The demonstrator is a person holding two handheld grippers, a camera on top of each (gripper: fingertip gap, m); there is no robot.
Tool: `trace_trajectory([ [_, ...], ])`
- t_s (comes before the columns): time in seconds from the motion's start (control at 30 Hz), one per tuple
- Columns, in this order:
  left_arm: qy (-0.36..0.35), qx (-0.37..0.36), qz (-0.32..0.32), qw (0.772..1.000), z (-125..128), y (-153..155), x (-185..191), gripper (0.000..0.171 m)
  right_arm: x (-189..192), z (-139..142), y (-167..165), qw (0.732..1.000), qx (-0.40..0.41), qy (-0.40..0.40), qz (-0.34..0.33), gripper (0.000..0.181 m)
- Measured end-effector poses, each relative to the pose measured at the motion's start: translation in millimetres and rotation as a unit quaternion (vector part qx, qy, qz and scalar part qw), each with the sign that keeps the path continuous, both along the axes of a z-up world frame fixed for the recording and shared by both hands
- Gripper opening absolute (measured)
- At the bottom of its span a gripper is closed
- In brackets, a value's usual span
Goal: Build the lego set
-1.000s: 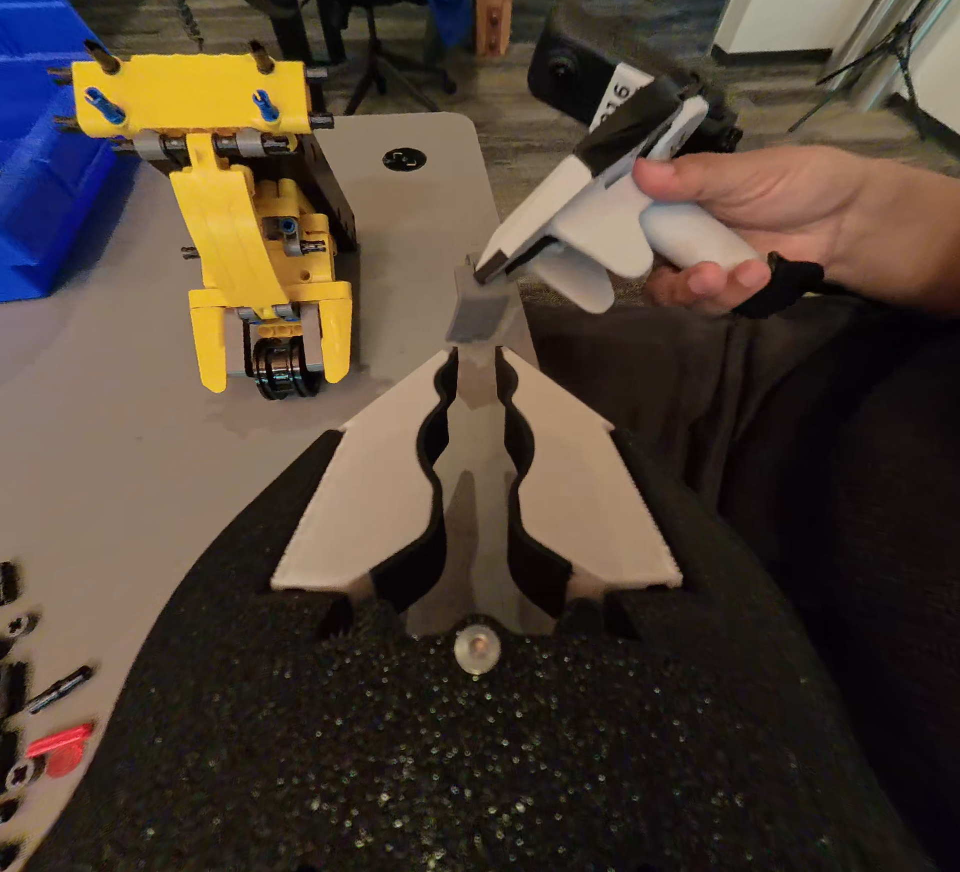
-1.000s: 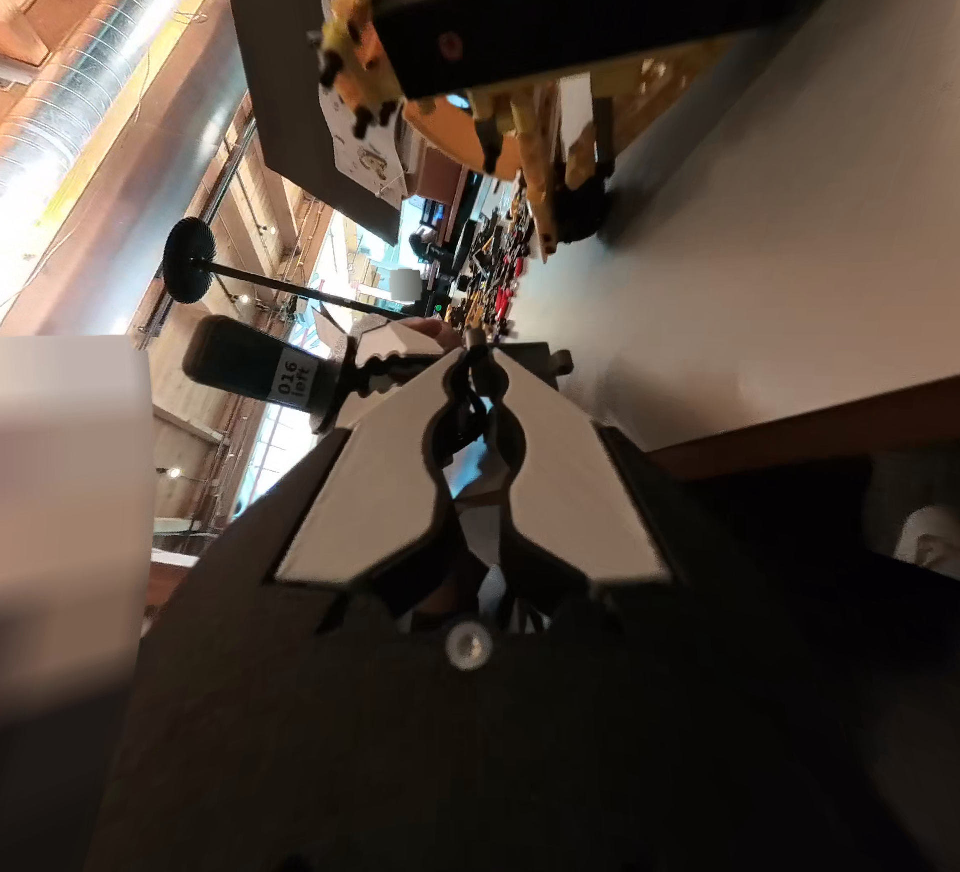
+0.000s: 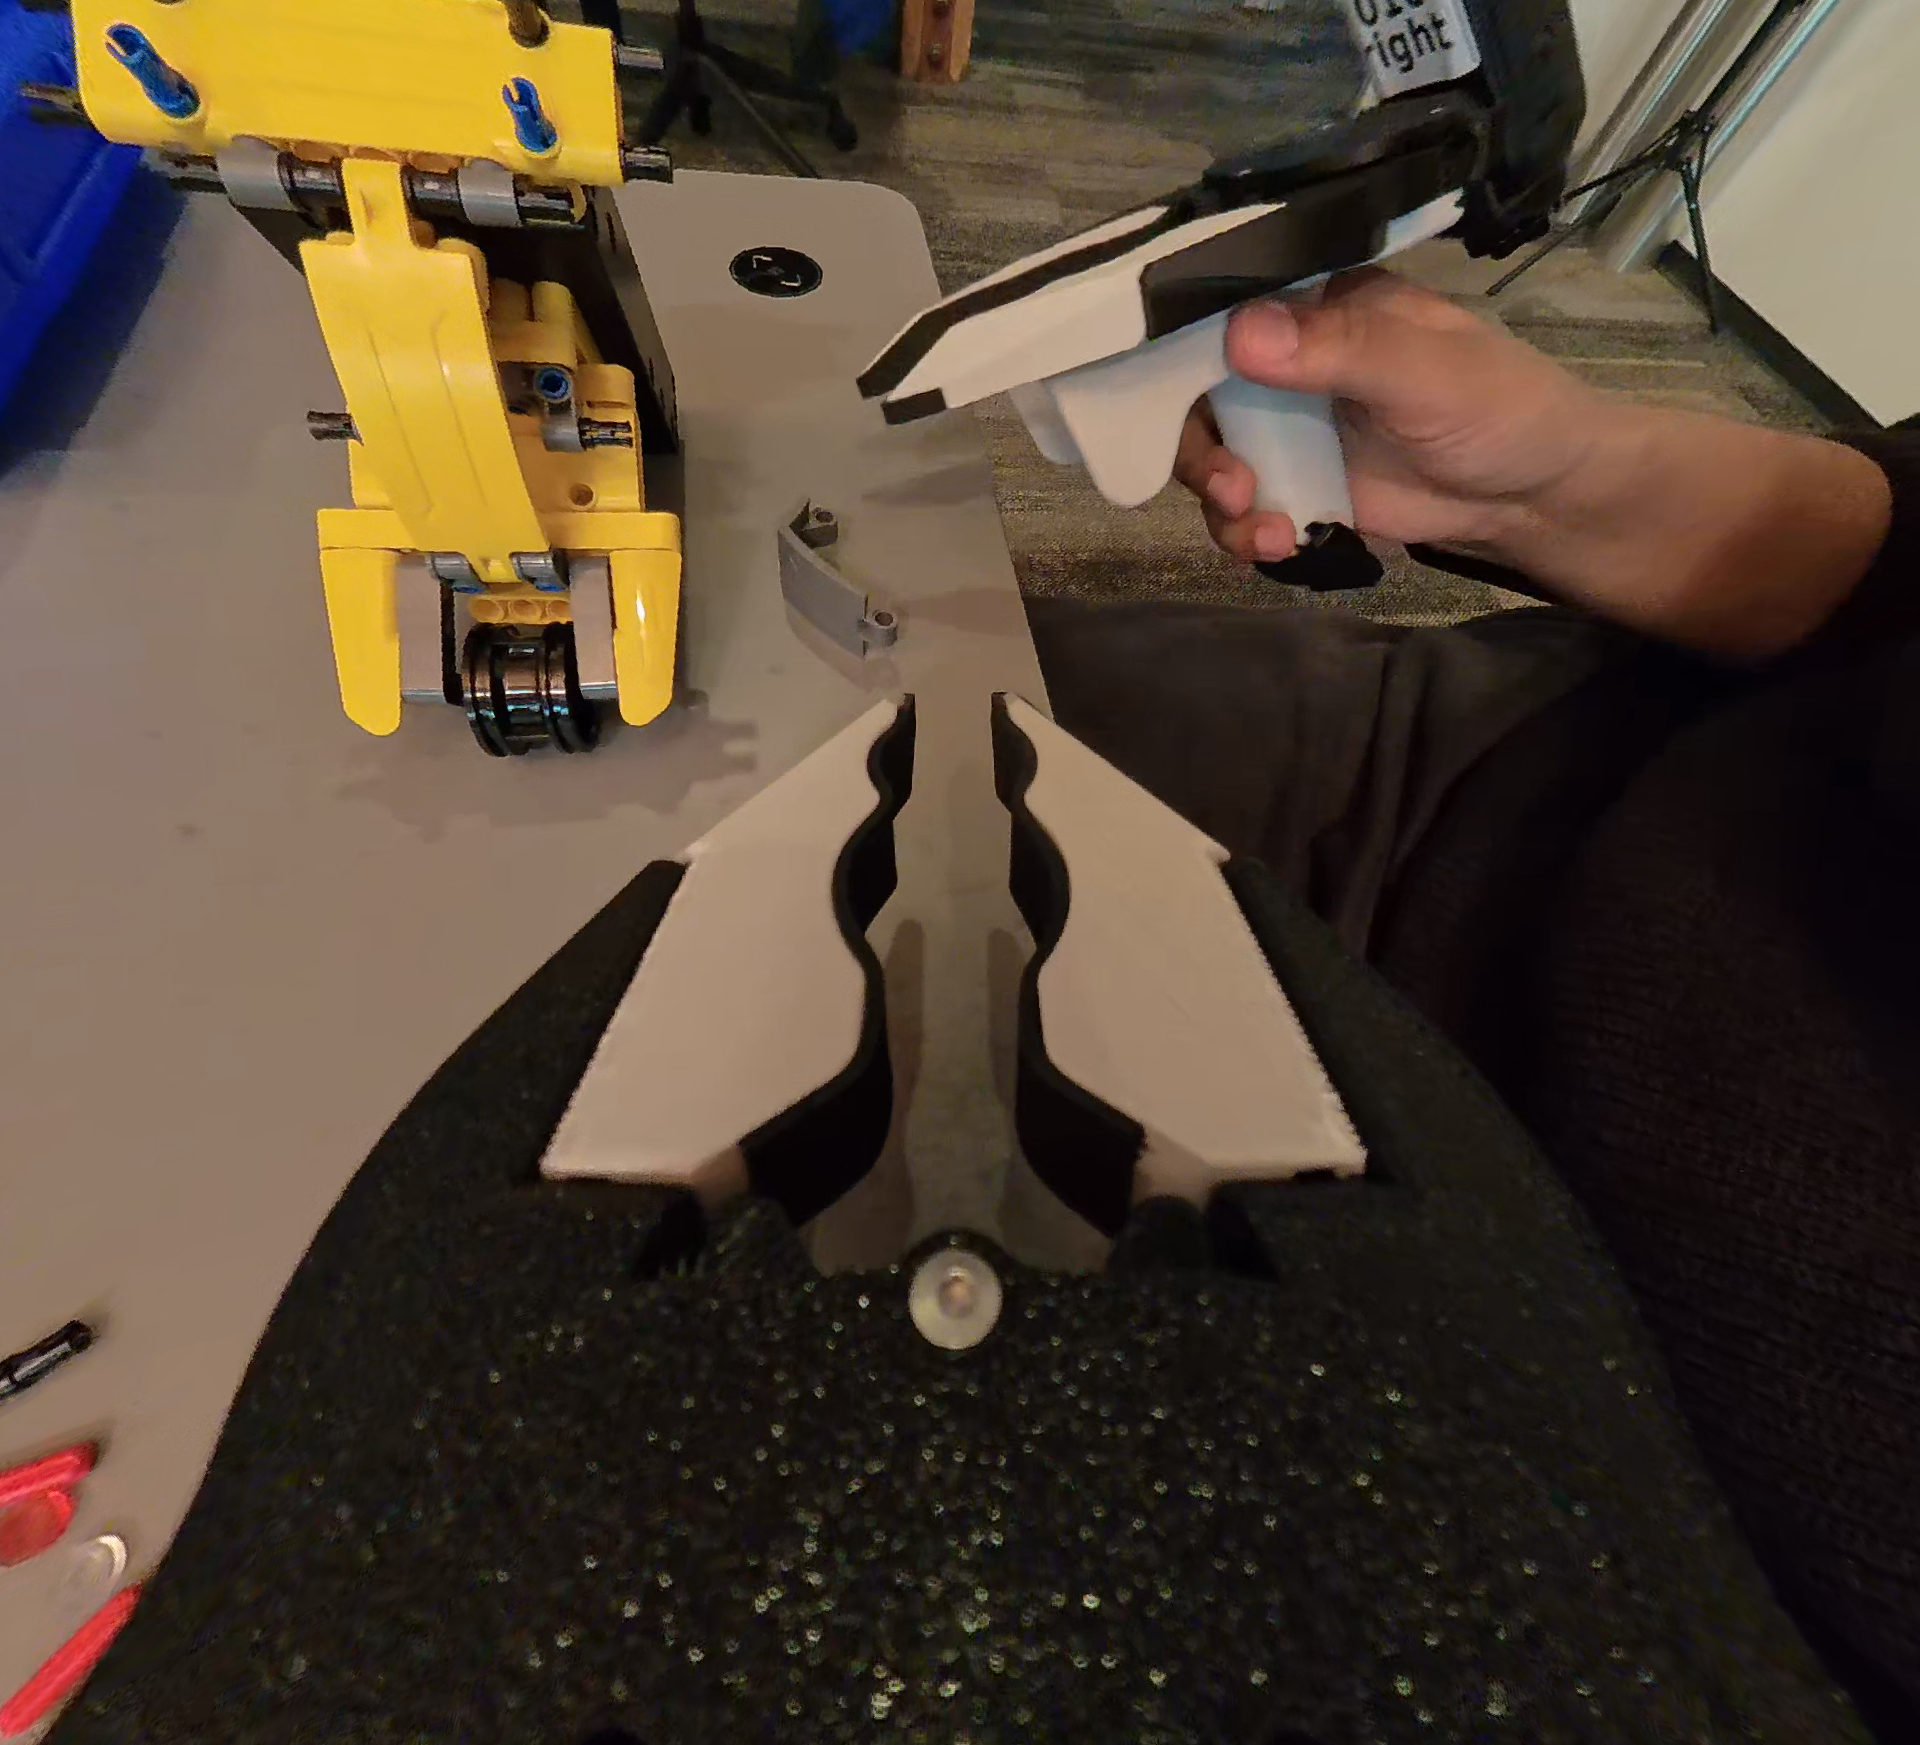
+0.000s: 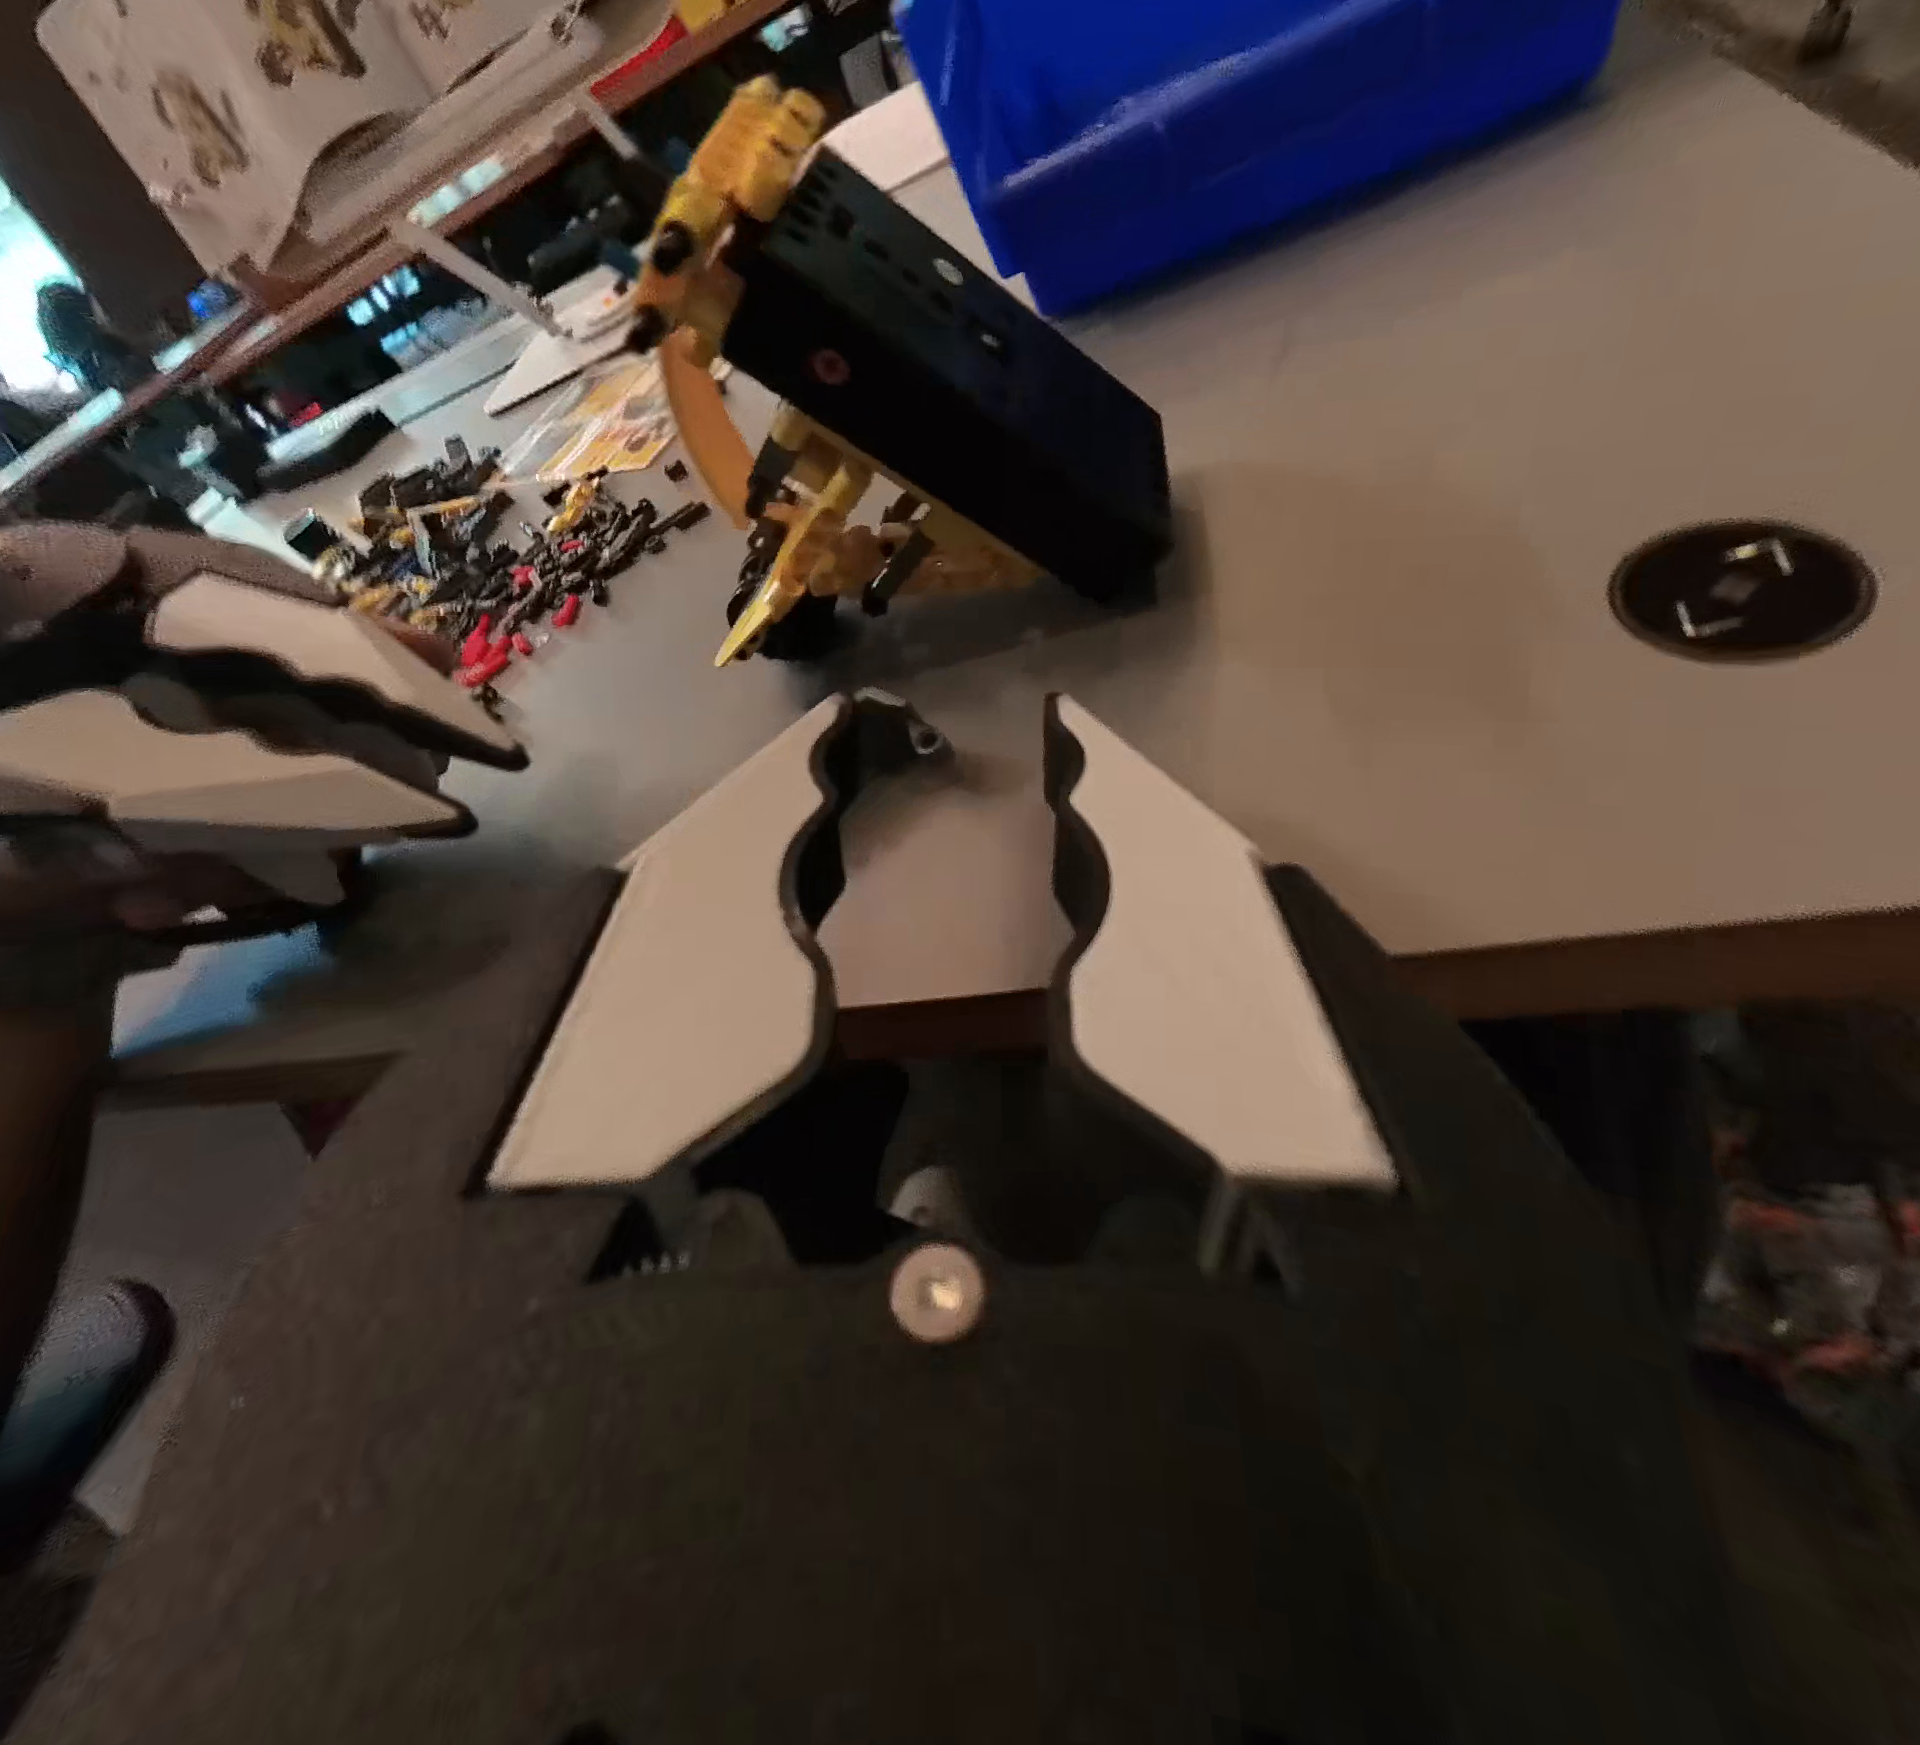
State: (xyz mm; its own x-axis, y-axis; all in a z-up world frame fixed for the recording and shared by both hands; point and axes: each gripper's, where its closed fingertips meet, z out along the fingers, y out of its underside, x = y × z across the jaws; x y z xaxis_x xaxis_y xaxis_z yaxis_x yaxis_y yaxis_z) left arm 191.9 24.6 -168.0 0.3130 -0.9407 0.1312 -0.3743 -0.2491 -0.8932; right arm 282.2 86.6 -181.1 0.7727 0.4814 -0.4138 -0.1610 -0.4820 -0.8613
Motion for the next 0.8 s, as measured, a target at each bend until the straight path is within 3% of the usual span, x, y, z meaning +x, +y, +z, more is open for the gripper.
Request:
trace_trajectory([
  [0.23,0.015,-0.004,0.004,1.000,-5,2,1,0.014,-32,1,-10,0.994,0.024,-0.073,0.075,0.035],
  [0.47,0.021,-0.006,0.004,1.000,-7,2,1,0.014,-35,0,8,0.969,0.095,-0.225,0.027,0.033],
  [0.67,0.017,-0.010,0.009,1.000,-6,3,0,0.014,-35,-14,6,0.974,0.047,-0.216,0.045,0.033],
  [0.8,0.016,-0.015,0.013,1.000,-6,5,-1,0.014,-19,-13,-2,0.975,0.061,-0.212,0.034,0.033],
])
